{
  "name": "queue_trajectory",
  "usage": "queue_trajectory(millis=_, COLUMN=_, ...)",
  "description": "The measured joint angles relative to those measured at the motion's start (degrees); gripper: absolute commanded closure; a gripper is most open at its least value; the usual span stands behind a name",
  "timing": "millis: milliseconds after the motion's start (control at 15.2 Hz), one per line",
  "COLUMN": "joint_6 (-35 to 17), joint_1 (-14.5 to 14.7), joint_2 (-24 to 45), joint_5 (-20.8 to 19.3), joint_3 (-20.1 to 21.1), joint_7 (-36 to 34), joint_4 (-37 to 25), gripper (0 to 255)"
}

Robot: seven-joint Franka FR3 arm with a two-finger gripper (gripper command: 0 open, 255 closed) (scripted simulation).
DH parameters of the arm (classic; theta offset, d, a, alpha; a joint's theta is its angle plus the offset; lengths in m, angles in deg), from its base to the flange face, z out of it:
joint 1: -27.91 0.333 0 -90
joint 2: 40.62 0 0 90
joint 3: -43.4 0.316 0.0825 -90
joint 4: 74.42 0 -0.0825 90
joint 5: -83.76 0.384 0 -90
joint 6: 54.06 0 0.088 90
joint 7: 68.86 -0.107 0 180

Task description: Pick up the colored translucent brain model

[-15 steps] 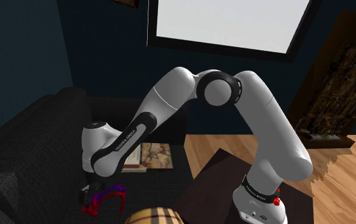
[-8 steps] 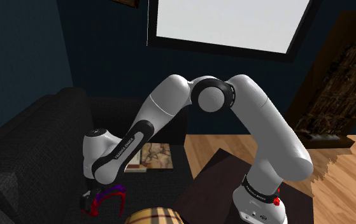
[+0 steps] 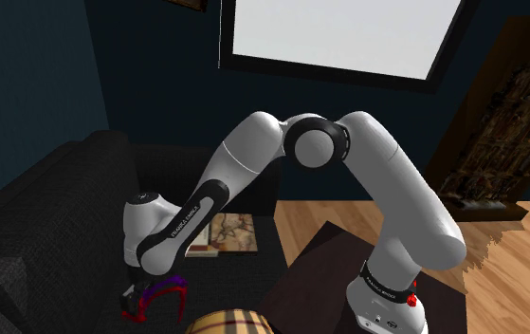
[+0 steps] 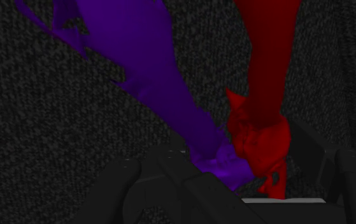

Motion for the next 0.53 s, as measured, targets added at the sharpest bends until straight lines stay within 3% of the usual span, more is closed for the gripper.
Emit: queue_trajectory(millis=528, joint_6=1.9, joint_1=-0.5, joint_2=-3.2, joint_5=0.4, joint_3=0.5, joint_7=-0.1, joint_4=1.4, gripper=255)
